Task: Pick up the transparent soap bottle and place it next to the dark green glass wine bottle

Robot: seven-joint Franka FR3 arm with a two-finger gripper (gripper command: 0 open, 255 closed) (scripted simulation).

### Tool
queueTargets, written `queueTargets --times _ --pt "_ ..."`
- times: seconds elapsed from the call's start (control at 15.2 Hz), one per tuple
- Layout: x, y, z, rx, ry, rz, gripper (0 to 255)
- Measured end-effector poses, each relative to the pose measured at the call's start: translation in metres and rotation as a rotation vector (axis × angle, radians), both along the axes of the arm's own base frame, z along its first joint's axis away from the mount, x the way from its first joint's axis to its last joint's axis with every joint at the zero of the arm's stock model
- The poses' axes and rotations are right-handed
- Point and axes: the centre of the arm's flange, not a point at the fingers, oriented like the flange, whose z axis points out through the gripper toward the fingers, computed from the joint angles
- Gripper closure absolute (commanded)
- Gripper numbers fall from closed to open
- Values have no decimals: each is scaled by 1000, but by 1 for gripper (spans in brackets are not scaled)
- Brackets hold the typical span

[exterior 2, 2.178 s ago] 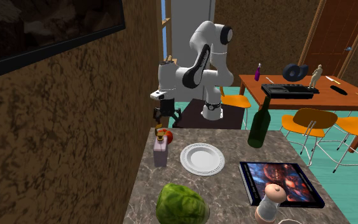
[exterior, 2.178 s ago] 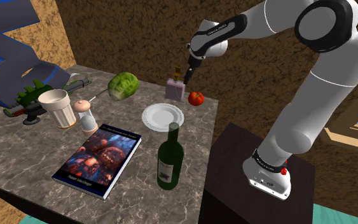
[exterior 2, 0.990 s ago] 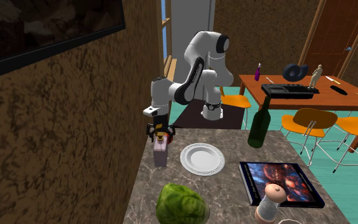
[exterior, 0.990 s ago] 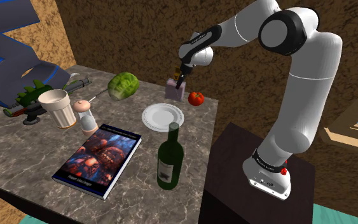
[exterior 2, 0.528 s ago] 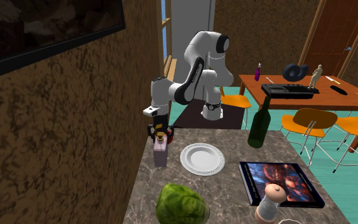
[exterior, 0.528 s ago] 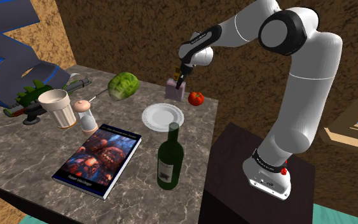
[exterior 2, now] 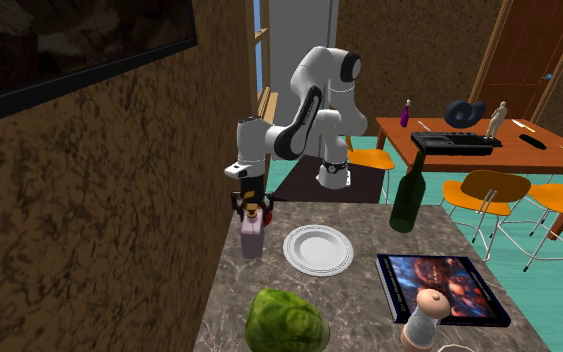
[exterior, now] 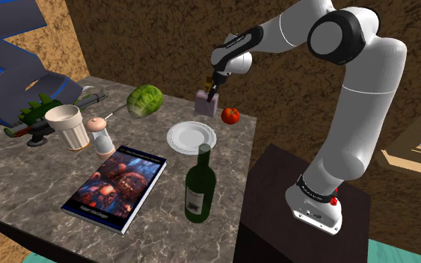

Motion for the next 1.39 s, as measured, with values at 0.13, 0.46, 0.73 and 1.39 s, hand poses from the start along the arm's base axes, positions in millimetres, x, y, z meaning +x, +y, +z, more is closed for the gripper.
queueTargets --times 0.13,0.46,0.73,1.39 --pt "1 0 10 0 0 0 255" --pt "0 0 36 0 0 0 255" --pt "-1 1 58 0 0 0 255" --pt "0 1 110 0 0 0 255"
